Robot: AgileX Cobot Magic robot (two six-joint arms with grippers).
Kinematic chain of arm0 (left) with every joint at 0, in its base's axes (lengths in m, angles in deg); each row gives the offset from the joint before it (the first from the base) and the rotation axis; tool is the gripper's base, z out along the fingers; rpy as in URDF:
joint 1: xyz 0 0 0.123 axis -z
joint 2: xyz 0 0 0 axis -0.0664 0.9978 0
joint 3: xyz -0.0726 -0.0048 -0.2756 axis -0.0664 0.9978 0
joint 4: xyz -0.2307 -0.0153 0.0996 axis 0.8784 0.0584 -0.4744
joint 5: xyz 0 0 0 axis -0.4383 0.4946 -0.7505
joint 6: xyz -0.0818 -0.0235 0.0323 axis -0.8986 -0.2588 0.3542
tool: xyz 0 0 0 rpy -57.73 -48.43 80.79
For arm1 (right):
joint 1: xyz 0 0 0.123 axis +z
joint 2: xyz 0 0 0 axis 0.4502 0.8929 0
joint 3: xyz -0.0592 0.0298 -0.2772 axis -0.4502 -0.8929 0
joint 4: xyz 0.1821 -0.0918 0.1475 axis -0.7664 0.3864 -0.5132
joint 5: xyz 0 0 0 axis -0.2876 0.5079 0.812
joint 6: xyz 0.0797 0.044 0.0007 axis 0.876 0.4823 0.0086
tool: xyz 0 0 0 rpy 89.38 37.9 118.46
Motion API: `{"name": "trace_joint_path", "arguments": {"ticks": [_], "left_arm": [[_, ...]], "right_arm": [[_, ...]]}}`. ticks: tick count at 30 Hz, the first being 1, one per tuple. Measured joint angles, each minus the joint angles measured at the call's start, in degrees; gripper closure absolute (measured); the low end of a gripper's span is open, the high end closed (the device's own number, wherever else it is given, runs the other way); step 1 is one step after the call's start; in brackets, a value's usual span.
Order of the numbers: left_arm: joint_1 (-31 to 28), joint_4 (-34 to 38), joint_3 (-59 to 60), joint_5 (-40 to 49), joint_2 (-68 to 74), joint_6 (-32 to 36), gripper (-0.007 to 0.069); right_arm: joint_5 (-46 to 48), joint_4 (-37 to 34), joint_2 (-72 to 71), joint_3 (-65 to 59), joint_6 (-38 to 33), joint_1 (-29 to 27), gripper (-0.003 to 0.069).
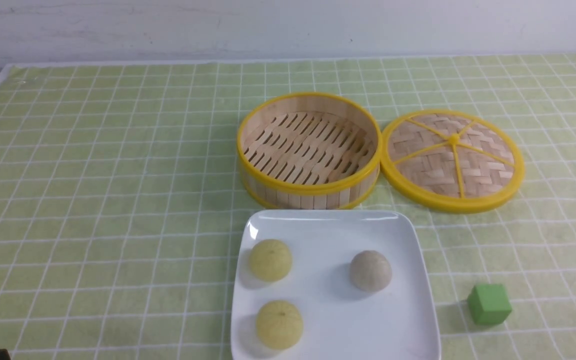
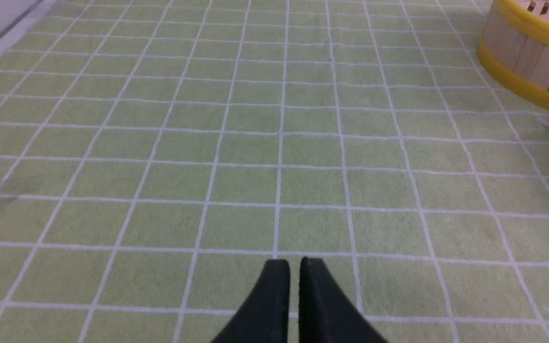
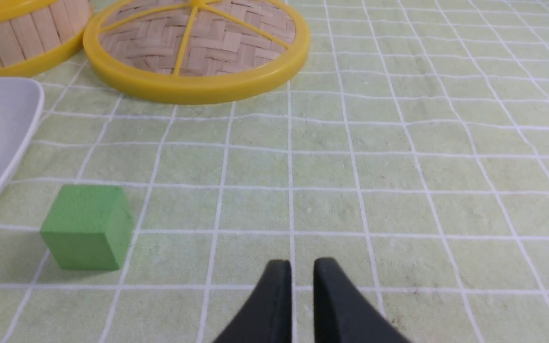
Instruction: Put the steamed buns into the plate on the green tablecloth.
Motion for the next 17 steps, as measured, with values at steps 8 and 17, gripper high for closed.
{"name": "trace_joint_path", "arguments": {"ticks": [8, 17], "left_arm": [[0.0, 0.0, 0.0, 0.0, 0.0, 0.0, 0.0553], [0.0, 0.0, -0.05, 0.0, 0.0, 0.0, 0.0553]], "right_arm": [[0.0, 0.0, 0.0, 0.0, -0.04, 0.0, 0.0551], [0.0, 0.0, 0.0, 0.0, -0.04, 0.0, 0.0541]]}}
